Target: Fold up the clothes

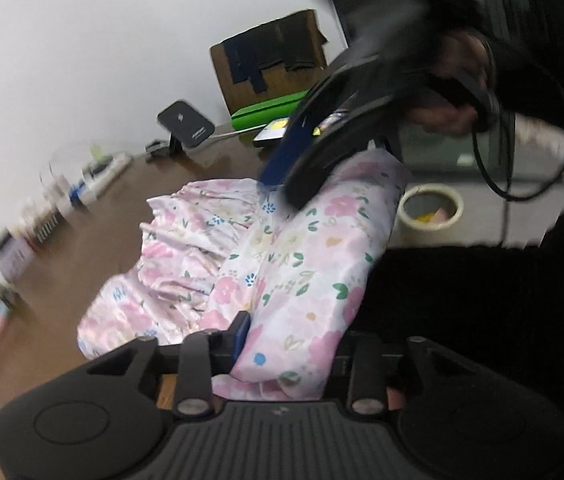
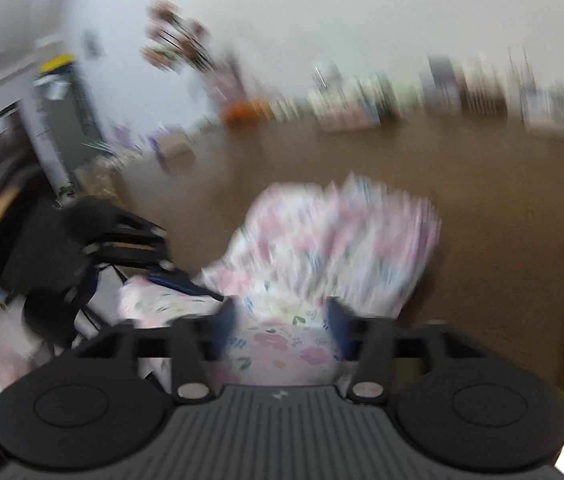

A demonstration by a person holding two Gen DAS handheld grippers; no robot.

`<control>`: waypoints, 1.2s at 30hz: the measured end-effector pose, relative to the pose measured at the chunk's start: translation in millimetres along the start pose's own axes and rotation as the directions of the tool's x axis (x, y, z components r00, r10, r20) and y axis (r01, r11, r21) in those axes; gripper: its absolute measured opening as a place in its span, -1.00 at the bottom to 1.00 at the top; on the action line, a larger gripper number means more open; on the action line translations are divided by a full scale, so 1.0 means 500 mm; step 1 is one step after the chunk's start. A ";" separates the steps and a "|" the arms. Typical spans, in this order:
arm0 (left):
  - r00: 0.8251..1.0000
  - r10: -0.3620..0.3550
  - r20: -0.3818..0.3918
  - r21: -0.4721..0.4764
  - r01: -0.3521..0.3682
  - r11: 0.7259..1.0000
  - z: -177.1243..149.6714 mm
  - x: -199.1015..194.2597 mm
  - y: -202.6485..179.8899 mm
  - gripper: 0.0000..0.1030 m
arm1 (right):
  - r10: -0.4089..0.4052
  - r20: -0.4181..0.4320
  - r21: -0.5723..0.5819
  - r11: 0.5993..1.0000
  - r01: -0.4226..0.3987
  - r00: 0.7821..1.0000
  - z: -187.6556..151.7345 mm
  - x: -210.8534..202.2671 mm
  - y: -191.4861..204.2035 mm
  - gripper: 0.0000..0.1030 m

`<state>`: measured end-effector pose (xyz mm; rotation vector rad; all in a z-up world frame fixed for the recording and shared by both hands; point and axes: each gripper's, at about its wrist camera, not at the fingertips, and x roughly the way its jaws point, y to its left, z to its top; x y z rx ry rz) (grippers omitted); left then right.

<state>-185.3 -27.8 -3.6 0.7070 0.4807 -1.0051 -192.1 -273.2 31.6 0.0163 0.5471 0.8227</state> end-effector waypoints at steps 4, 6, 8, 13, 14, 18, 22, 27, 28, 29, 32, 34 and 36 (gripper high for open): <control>0.994 -0.106 0.000 -0.103 0.106 0.989 -0.003 -0.008 0.038 -0.43 | 0.083 0.078 -0.184 0.981 -0.067 0.994 -0.012 -0.055 0.027 0.99; 0.989 -0.147 0.005 -0.142 0.146 0.979 -0.002 -0.007 0.056 -0.44 | 0.092 0.055 -0.236 0.969 -0.076 0.994 -0.019 -0.040 0.029 0.99; 0.984 -0.180 0.010 -0.169 0.179 0.969 0.001 -0.013 0.065 -0.47 | 0.100 0.032 -0.287 0.954 -0.086 0.995 -0.027 -0.025 0.031 0.99; 0.962 -0.270 0.028 -0.215 0.269 0.939 0.016 -0.030 0.080 -0.50 | 0.113 -0.027 -0.411 0.904 -0.114 0.993 -0.046 0.011 0.037 0.56; 0.955 -0.294 0.034 -0.235 0.294 0.926 0.017 -0.032 0.084 -0.50 | 0.115 -0.039 -0.435 0.893 -0.120 0.993 -0.050 0.018 0.038 0.45; 0.932 -0.341 0.122 -0.392 0.361 0.846 0.008 -0.047 0.129 -0.47 | 0.295 -0.068 -0.116 0.946 -0.302 0.953 -0.026 0.029 -0.025 -0.18; 0.939 -0.285 0.193 -0.553 0.344 0.759 -0.007 -0.041 0.183 0.10 | 0.404 -0.025 0.202 0.898 -0.391 0.915 -0.011 0.048 -0.100 -0.37; 0.918 -0.296 0.263 -0.712 0.392 0.583 -0.038 -0.005 0.235 0.29 | 0.501 0.033 0.450 0.765 -0.460 0.865 0.004 0.078 -0.164 -0.37; 0.910 -0.303 0.283 -0.739 0.408 0.536 -0.045 0.005 0.246 0.26 | 0.506 0.037 0.487 0.743 -0.458 0.861 0.012 0.087 -0.173 -0.38; 0.909 -0.295 0.293 -0.755 0.410 0.512 -0.048 0.012 0.253 0.25 | 0.502 0.045 0.514 0.730 -0.451 0.864 0.015 0.093 -0.182 -0.38; 0.909 -0.274 0.315 -0.815 0.407 0.412 -0.064 0.035 0.276 -0.34 | 0.440 0.069 0.571 0.718 -0.398 0.895 0.019 0.101 -0.201 -0.12; 0.911 -0.266 0.314 -0.854 0.394 0.341 -0.078 0.051 0.286 -0.52 | 0.369 0.062 0.501 0.792 -0.348 0.928 0.014 0.087 -0.186 0.55; 0.928 -0.241 0.283 -0.881 0.351 0.317 -0.087 0.063 0.290 -0.53 | 0.321 0.064 0.434 0.844 -0.316 0.945 0.002 0.073 -0.169 0.58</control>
